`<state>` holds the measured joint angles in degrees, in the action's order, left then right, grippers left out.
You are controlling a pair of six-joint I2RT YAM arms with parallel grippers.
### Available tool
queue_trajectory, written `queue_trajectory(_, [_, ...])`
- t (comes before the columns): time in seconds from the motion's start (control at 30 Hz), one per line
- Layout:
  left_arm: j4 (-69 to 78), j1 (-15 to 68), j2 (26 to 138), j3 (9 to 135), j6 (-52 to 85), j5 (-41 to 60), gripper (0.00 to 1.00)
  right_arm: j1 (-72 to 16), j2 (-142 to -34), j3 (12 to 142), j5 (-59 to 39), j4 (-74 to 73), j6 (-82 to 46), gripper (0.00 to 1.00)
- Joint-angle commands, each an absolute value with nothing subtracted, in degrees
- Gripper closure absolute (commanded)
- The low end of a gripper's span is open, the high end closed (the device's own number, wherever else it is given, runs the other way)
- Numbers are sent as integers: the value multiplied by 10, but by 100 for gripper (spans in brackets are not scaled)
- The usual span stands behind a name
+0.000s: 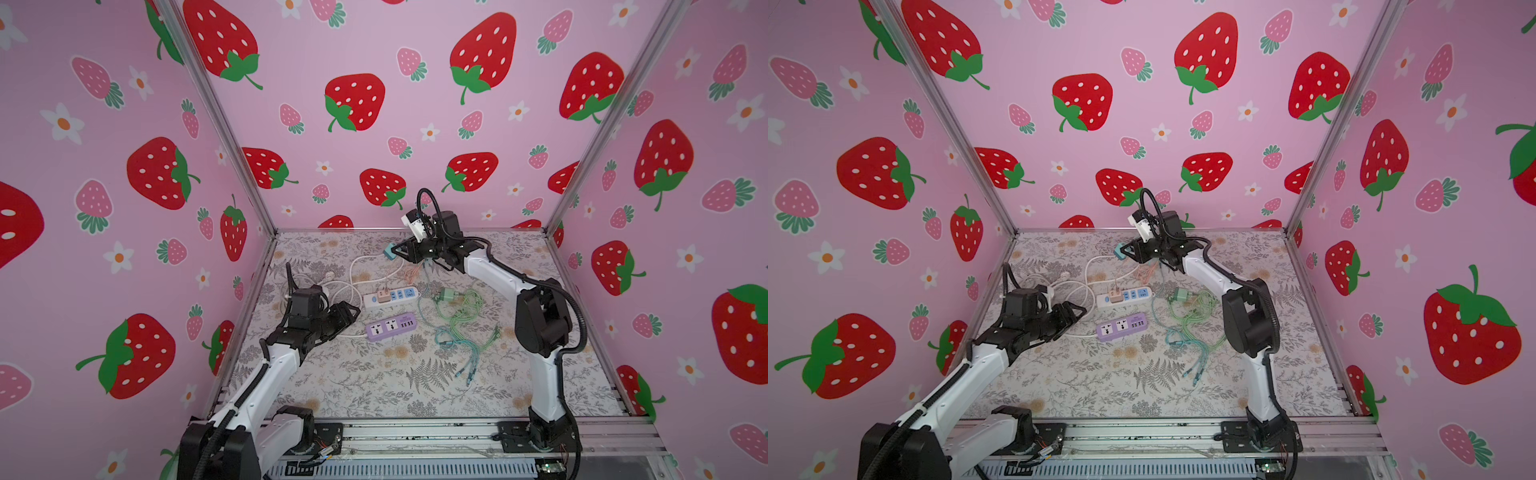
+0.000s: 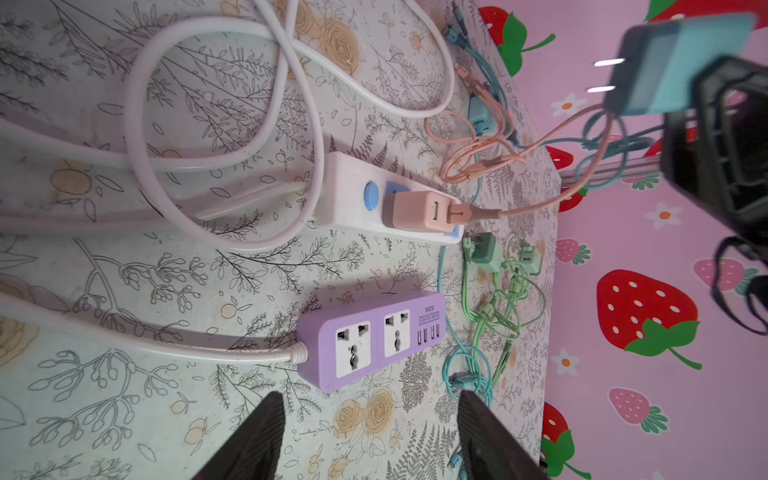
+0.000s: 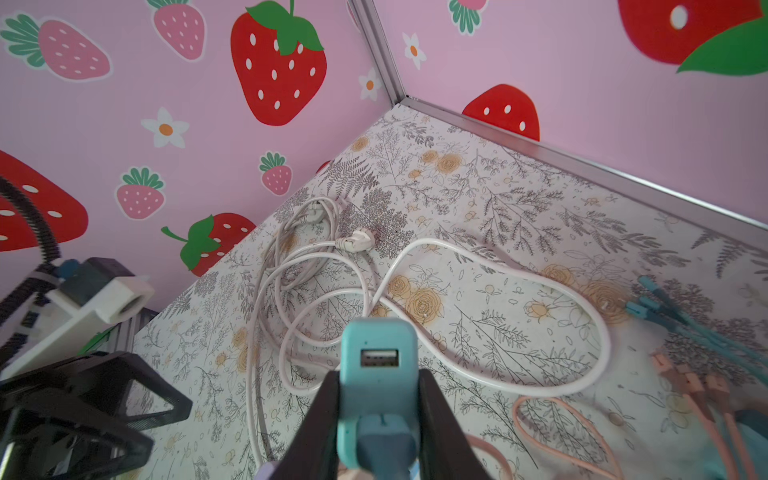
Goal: Insert the plug
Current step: 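Carry the teal charger with the right gripper toward the white power strip, then lower the teal charger with the right gripper onto the socket beside the pink charger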
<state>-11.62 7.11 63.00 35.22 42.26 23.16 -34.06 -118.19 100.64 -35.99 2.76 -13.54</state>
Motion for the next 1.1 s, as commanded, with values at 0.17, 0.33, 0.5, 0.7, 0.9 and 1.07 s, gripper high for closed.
queue_trajectory(0.17, [-34, 68, 763, 390, 422, 216, 38, -318, -1121, 964, -447, -4, -133, 86])
queue_trajectory(0.33, [-20, 69, 832, 429, 411, 219, 42, -315, -1099, 927, -474, 22, -121, 86])
queue_trajectory(0.5, [-20, 71, 859, 453, 399, 209, 44, -315, -1086, 887, -424, 49, -120, 86])
queue_trajectory(0.7, [-36, 77, 886, 484, 370, 183, 47, -324, -1096, 875, -373, 80, -113, 86])
queue_trajectory(0.9, [-70, 89, 937, 541, 327, 168, 51, -352, -1123, 901, -305, 124, -101, 86])
queue_trajectory(1.07, [-91, 102, 969, 572, 313, 153, 56, -384, -1140, 910, -211, 130, -132, 87])
